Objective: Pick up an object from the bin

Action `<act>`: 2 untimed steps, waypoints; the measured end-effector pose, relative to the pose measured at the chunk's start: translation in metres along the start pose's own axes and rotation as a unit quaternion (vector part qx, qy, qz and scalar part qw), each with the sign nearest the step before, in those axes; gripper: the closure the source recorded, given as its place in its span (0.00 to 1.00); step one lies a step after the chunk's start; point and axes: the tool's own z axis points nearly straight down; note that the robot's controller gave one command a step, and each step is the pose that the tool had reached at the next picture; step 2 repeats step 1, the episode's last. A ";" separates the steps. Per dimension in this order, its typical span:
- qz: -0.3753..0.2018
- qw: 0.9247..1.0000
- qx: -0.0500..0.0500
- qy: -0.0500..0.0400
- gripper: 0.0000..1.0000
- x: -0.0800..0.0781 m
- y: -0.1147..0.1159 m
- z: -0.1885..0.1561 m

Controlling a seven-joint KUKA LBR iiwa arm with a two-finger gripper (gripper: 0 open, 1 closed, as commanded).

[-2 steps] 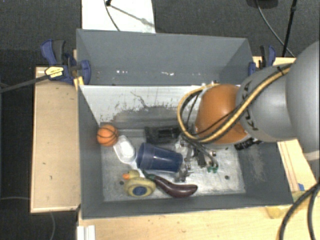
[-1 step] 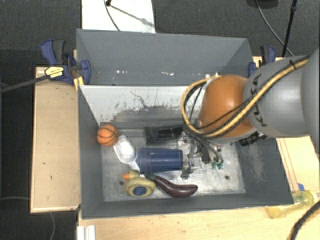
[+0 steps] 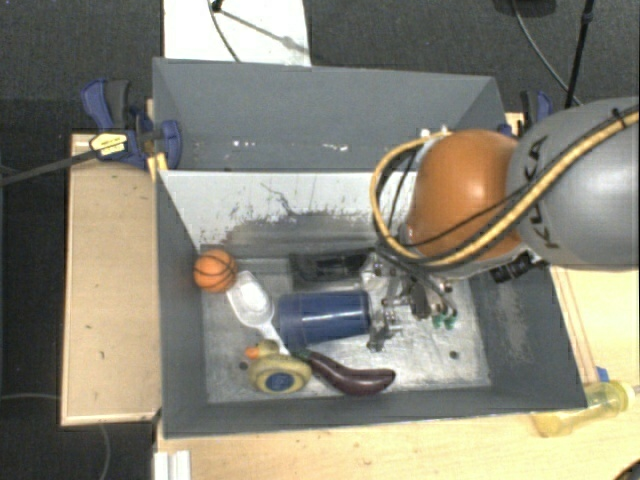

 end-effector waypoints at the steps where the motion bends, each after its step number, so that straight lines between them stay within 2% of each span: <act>1: 0.006 1.000 0.000 -0.001 1.00 0.000 0.000 -0.042; 2: 0.006 1.000 0.000 -0.001 1.00 0.000 0.000 -0.042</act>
Offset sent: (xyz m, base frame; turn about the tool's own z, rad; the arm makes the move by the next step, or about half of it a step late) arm 0.0274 0.0249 0.1157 -0.1557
